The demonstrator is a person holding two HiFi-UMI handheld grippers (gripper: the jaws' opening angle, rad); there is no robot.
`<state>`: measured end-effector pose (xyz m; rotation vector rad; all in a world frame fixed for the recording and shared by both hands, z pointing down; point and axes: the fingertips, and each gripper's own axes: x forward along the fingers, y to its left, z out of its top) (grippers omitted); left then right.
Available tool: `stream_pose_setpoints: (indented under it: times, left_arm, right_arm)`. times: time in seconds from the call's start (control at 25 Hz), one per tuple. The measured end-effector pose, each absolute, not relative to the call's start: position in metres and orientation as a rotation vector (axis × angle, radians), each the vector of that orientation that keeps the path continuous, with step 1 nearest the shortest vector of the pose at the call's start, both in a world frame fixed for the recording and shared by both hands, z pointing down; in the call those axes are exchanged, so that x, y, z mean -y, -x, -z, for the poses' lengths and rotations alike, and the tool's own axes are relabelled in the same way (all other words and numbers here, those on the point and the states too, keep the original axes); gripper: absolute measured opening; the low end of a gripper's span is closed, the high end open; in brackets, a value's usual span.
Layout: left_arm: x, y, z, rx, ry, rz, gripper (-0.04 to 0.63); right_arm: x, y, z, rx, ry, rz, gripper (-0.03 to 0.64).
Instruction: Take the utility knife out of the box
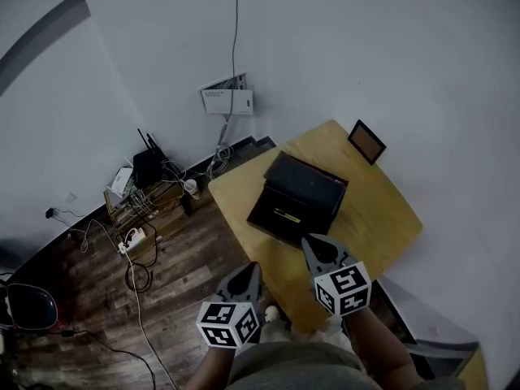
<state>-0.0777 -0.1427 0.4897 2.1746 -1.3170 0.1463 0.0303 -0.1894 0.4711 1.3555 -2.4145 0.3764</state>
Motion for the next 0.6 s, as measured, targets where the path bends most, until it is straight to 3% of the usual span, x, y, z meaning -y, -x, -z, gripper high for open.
stream_pose_setpoints:
  times: [0.6]
  left_arm:
    - [0.183,0.081,-0.524,1.375,-2.046,-0.146,0.003]
  right_arm:
    - [0.289,-0.023,-0.561,2.258,-1.099,-0.352,0.002]
